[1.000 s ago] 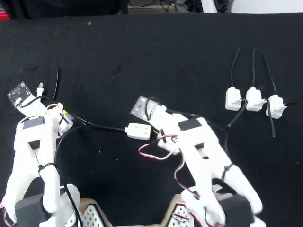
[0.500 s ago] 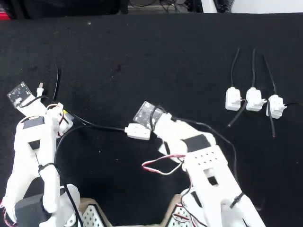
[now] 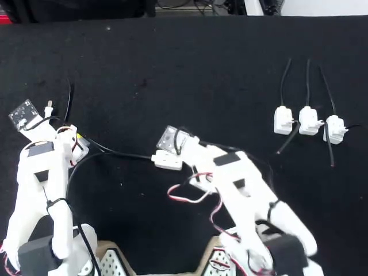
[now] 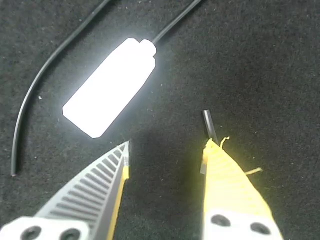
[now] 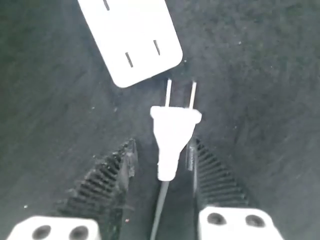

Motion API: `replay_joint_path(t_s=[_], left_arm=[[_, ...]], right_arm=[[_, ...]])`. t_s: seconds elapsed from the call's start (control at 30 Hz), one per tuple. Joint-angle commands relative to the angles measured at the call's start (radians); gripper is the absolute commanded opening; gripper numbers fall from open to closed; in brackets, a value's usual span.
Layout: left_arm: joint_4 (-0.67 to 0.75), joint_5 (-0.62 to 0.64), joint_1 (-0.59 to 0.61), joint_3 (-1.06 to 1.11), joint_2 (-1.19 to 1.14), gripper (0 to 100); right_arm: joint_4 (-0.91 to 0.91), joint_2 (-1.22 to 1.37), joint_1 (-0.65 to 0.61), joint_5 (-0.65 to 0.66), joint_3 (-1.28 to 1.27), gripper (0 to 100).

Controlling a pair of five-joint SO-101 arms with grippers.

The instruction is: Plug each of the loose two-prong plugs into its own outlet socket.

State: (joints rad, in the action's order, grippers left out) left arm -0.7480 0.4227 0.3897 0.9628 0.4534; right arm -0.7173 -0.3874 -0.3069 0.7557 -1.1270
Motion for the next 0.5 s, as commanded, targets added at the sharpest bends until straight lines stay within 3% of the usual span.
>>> replay_joint_path(t_s=[0.0,0.1,0.27,0.47], left_arm=[[0.012,0.003,0.005,-0.005,0.012,23],[0.012,0.003,0.008,-0.004,0.014,23],[0.012,0.003,0.005,-0.005,0.014,23],[0.012,0.003,0.004,-0.007,0.012,23]], right_arm=[[0.023,0.071,0.012,0.060,0.131,10.2],[0.023,0.104,0.078,0.133,0.194,1.8],[-0.032,0.088,0.196,0.143,0.252,1.1],[-0.399,-0.090,0.104,0.127,0.240,1.1]])
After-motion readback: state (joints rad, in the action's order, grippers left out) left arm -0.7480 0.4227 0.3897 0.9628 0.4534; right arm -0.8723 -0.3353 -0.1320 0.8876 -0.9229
